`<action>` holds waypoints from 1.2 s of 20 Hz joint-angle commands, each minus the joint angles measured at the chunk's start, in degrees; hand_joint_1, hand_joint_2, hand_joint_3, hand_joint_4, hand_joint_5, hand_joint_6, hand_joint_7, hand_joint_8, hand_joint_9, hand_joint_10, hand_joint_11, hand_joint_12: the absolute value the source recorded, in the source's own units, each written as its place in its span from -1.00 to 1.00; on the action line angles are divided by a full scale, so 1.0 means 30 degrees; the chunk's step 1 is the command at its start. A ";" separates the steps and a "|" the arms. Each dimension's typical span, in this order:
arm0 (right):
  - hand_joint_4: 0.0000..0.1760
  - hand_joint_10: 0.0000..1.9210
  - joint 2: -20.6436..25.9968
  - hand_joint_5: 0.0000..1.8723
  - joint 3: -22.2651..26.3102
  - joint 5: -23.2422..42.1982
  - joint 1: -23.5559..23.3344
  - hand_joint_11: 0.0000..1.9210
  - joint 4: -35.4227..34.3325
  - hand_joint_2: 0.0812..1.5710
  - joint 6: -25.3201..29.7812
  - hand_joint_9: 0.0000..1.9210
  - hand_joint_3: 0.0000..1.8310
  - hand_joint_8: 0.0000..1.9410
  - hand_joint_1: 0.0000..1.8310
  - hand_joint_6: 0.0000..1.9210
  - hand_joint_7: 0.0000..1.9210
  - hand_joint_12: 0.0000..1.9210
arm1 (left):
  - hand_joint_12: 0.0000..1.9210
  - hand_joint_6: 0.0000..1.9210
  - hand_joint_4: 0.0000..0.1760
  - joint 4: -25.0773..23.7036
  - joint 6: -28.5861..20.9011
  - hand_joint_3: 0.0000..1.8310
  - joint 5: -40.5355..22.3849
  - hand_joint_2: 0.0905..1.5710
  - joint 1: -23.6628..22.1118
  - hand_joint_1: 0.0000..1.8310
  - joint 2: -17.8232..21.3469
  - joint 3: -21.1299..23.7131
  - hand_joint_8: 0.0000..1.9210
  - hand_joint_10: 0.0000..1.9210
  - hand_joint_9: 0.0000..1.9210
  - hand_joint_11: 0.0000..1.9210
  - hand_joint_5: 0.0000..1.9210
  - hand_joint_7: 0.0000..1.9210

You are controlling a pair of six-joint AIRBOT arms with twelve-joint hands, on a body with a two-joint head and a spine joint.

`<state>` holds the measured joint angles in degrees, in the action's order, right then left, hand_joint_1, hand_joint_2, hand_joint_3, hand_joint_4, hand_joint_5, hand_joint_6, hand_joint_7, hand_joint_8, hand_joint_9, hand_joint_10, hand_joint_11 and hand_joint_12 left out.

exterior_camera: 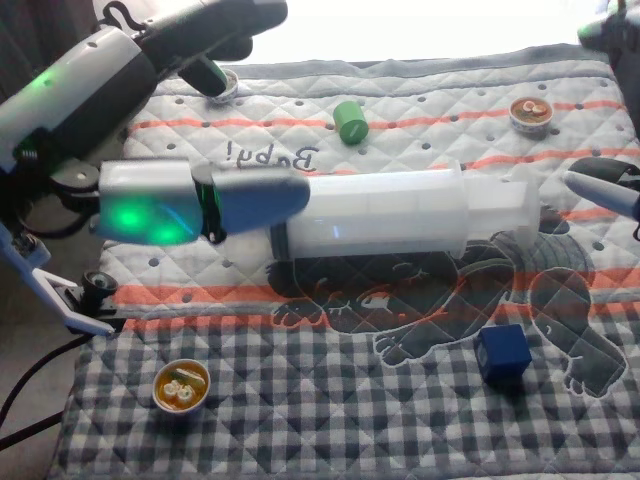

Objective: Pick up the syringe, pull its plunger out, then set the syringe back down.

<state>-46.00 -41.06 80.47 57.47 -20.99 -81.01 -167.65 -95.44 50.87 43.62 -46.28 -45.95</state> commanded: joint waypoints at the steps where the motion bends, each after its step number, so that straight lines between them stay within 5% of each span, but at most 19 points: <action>1: -1.00 -0.81 -0.0013 -0.30 -0.0006 0.2286 -0.0151 -1.00 0.0646 0.24 -0.0032 -0.49 -1.00 -0.96 -0.15 -0.90 -0.36 0.37 | 0.39 -0.89 -1.00 -0.0491 -0.0164 -0.94 0.2179 -0.06 -0.0249 -0.06 -0.0128 0.0039 -0.99 -0.95 -1.00 -1.00 -0.71 -0.98; 3: -1.00 -0.86 -0.0059 -0.27 -0.0013 0.2286 -0.0145 -1.00 0.0644 0.22 -0.0032 -0.46 -1.00 -0.98 -0.12 -0.94 -0.34 0.36 | 0.08 -0.98 -0.94 -0.0460 -0.0160 -0.98 0.1662 -0.07 -0.0325 -0.09 -0.0318 -0.0106 -1.00 -1.00 -1.00 -1.00 -0.87 -1.00; 5: -1.00 -0.87 -0.0084 -0.26 -0.0015 0.2282 -0.0114 -1.00 0.0634 0.23 -0.0032 -0.46 -1.00 -0.99 -0.15 -0.94 -0.34 0.37 | -0.87 -0.98 -1.00 -0.0554 -0.0160 -1.00 0.0736 -0.09 -0.0602 -0.19 -0.0663 -0.0419 -1.00 -1.00 -1.00 -1.00 -0.93 -1.00; 6: -1.00 -0.88 -0.0093 -0.26 -0.0013 0.2280 -0.0097 -1.00 0.0627 0.22 -0.0032 -0.48 -1.00 -0.99 -0.13 -0.94 -0.35 0.34 | -0.97 -0.98 -1.00 -0.0745 -0.0160 -1.00 0.0163 -0.10 -0.0889 -0.16 -0.0839 -0.0616 -0.99 -1.00 -1.00 -1.00 -0.91 -0.97; 8: -1.00 -0.89 -0.0093 -0.24 -0.0017 0.2269 -0.0065 -1.00 0.0617 0.22 -0.0032 -0.46 -1.00 -0.99 -0.09 -0.94 -0.34 0.36 | -0.24 -0.99 -1.00 -0.1178 -0.0160 -0.99 -0.1266 -0.15 -0.1729 -0.10 -0.1381 -0.1261 -0.99 -0.98 -0.93 -1.00 -0.80 -0.89; 13: -1.00 -0.89 -0.0120 -0.24 -0.0078 0.2177 -0.0070 -1.00 0.0625 0.23 -0.0030 -0.45 -1.00 -1.00 -0.08 -0.96 -0.34 0.47 | 0.18 -0.98 -1.00 -0.1640 0.0092 -1.00 -0.5456 -0.14 -0.3979 -0.04 -0.2930 -0.3122 -0.98 -0.96 -0.83 -1.00 -0.71 -0.78; 24: -1.00 -0.88 -0.0177 -0.23 -0.0235 0.1986 -0.0111 -1.00 0.0657 0.25 -0.0024 -0.45 -1.00 -1.00 -0.16 -0.97 -0.30 0.44 | -0.01 -0.99 -1.00 -0.1640 0.2109 -1.00 -1.3212 -0.12 -0.5841 0.04 -0.7649 -0.7906 -0.99 -0.98 -0.82 -1.00 -0.68 -0.74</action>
<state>-46.57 -41.47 79.85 57.52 -20.88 -80.99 -171.28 -88.90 6.92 26.89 -69.28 -69.80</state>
